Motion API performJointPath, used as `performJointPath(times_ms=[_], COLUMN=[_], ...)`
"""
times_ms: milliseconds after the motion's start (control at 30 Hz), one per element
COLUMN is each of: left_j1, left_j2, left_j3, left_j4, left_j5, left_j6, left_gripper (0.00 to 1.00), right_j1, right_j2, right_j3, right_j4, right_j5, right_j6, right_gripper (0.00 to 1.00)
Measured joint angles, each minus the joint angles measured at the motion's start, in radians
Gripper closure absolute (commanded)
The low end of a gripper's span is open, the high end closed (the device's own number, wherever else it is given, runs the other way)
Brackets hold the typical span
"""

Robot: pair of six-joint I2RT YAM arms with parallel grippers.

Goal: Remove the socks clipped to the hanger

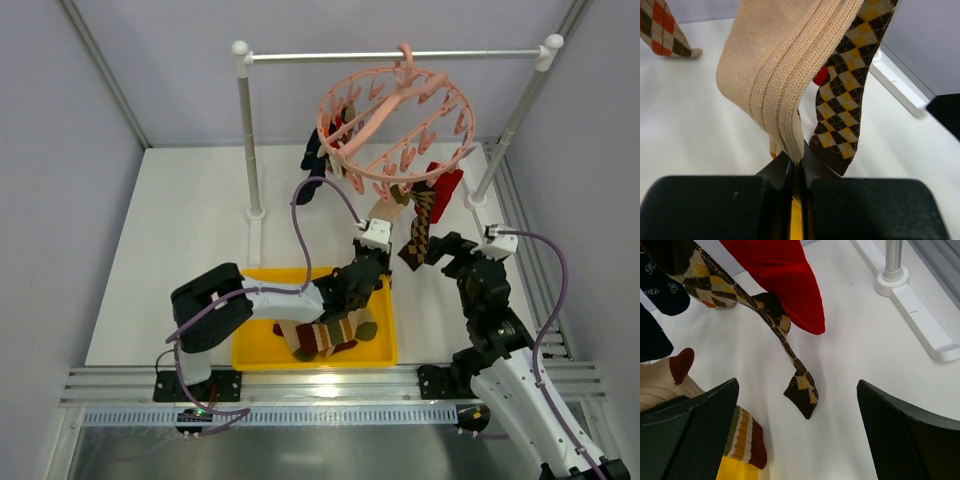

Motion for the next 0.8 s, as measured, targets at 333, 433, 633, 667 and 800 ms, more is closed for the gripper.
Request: performJointPath(times_ms=[333, 433, 633, 667, 800], left_j1=[-0.003, -0.003, -0.003, -0.003, -0.003], left_j2=[-0.171, -0.195, -0.225, -0.230, -0.240], left_j3=[-0.080, -0.080, -0.101, -0.110, -0.117], left_j4=[-0.101, -0.154, -0.215, -0.220, -0.257], left_j5=[0.120, 0.156, 0.222, 0.237, 0.271], left_j6=[0.013, 0.016, 0.012, 0.011, 0.011], left_gripper=[1.00, 1.00, 1.00, 1.00, 1.00], right_j1=[0.024, 0.048, 0.179, 0.215, 0.378], right_j2=[0.079, 0.084, 0.104, 0.116, 0.202], right_j3=[0.129, 0.196, 0.304, 0.317, 0.352], right_j4=[0.002, -0.014, -0.019, -0.018, -0.009], right_j5=[-0.109, -0.130, -0.127, -0.114, -0.031], right_j6=[-0.027, -0.034, -0.040, -0.041, -0.055], right_gripper=[0.05, 0.06, 0.06, 0.06, 0.06])
